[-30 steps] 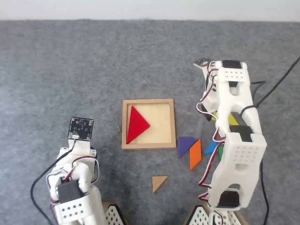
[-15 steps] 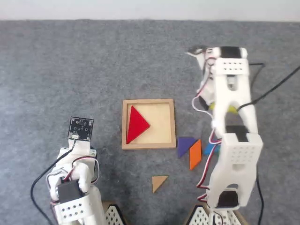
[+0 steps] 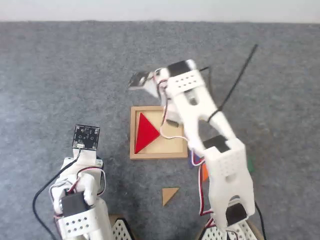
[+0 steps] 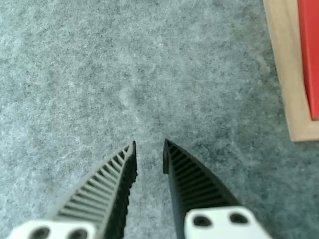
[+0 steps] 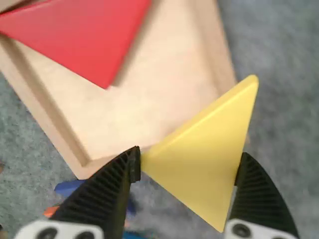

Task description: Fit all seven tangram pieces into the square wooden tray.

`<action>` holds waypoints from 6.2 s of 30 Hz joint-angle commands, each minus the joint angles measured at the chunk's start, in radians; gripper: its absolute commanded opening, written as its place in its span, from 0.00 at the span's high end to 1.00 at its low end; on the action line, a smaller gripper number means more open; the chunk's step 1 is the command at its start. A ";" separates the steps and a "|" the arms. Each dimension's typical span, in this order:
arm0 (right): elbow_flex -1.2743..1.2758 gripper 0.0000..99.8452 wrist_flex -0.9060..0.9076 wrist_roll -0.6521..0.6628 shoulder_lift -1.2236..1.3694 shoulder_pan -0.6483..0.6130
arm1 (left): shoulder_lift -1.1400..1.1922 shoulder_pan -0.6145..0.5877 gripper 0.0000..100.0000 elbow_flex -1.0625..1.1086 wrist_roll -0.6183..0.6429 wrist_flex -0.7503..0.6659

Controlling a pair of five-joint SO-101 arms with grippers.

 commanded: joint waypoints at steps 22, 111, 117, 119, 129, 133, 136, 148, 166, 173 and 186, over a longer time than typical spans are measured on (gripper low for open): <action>-0.055 0.77 -0.137 0.086 0.094 -0.104 | -0.011 0.003 0.91 -0.008 0.006 0.006; 0.706 0.98 -0.507 -0.525 -0.720 -0.048 | -0.011 0.003 0.91 -0.008 0.006 0.006; 1.189 0.98 -0.664 -0.496 -1.282 0.008 | -0.011 0.003 0.91 -0.008 0.006 0.006; 1.372 0.98 -0.765 -0.497 -1.431 0.013 | -0.011 0.003 0.91 -0.008 0.006 0.006; 1.513 0.98 -0.834 -0.624 -1.419 0.044 | -0.011 0.003 0.91 -0.008 0.006 0.006; 1.482 0.98 -0.840 -0.634 -1.307 0.024 | -0.011 0.003 0.91 -0.008 0.006 0.006; 1.452 0.98 -0.819 -0.628 -1.256 0.004 | -0.011 0.003 0.91 -0.008 0.006 0.006; 1.298 0.98 -0.624 -0.651 -1.282 0.171 | -0.011 0.003 0.91 -0.008 0.006 0.006; 1.344 0.98 -0.440 -0.279 -1.371 0.321 | -0.011 0.003 0.91 -0.008 0.006 0.006; 1.433 0.93 -0.427 -0.261 -1.437 0.621 | -0.011 0.003 0.91 -0.008 0.006 0.006; 1.560 0.75 -0.549 0.051 -1.435 0.090 | -0.011 0.003 0.91 -0.008 0.006 0.006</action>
